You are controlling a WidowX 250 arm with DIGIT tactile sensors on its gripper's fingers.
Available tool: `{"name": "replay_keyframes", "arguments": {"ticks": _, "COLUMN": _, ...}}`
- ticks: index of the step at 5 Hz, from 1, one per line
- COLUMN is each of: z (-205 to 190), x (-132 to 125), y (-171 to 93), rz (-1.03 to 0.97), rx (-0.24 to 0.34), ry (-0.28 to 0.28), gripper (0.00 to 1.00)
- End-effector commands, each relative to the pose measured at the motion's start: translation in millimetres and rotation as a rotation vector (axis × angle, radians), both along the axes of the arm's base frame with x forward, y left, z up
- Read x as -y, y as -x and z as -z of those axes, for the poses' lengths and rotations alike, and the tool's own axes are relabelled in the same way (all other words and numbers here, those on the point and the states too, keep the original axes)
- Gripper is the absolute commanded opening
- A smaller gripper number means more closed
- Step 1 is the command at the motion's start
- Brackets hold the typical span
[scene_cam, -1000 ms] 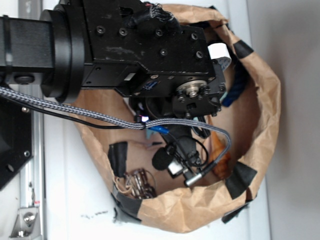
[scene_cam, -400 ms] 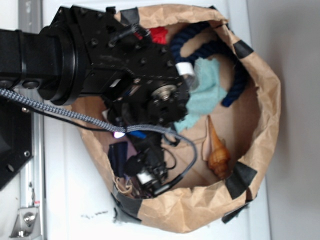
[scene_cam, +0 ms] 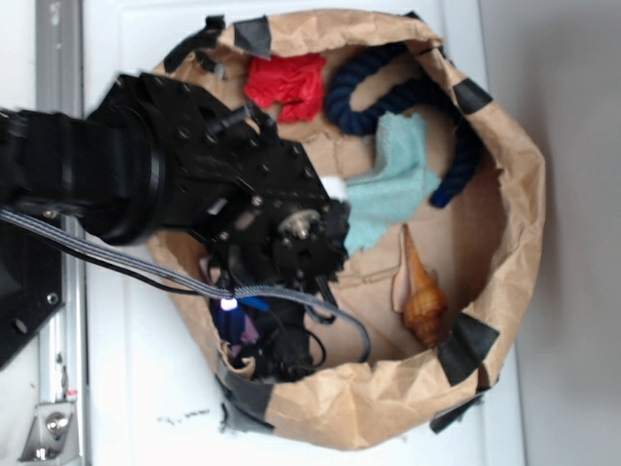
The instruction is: Grab the silver keys.
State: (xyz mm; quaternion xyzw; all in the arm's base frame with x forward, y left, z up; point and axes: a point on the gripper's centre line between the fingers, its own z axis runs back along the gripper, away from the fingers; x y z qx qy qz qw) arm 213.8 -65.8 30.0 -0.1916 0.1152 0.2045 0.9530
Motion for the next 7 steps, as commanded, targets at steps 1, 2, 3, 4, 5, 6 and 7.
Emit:
{"name": "replay_keyframes", "arguments": {"ticks": 1, "z": 13, "x": 38, "y": 18, "rz": 0.063, "rx": -0.046, "ry": 0.051, "gripper": 1.0}}
{"name": "replay_keyframes", "arguments": {"ticks": 2, "z": 17, "x": 34, "y": 22, "rz": 0.042, "rx": -0.05, "ry": 0.054, "gripper": 0.0}}
{"name": "replay_keyframes", "arguments": {"ticks": 3, "z": 15, "x": 31, "y": 28, "rz": 0.04, "rx": -0.024, "ry": 0.06, "gripper": 0.0}}
{"name": "replay_keyframes", "arguments": {"ticks": 4, "z": 17, "x": 29, "y": 30, "rz": 0.046, "rx": -0.022, "ry": 0.053, "gripper": 0.0}}
{"name": "replay_keyframes", "arguments": {"ticks": 5, "z": 16, "x": 30, "y": 34, "rz": 0.052, "rx": -0.001, "ry": 0.046, "gripper": 0.0}}
{"name": "replay_keyframes", "arguments": {"ticks": 6, "z": 15, "x": 29, "y": 34, "rz": 0.058, "rx": -0.001, "ry": 0.043, "gripper": 0.0}}
{"name": "replay_keyframes", "arguments": {"ticks": 7, "z": 13, "x": 27, "y": 33, "rz": 0.057, "rx": 0.008, "ry": 0.048, "gripper": 0.0}}
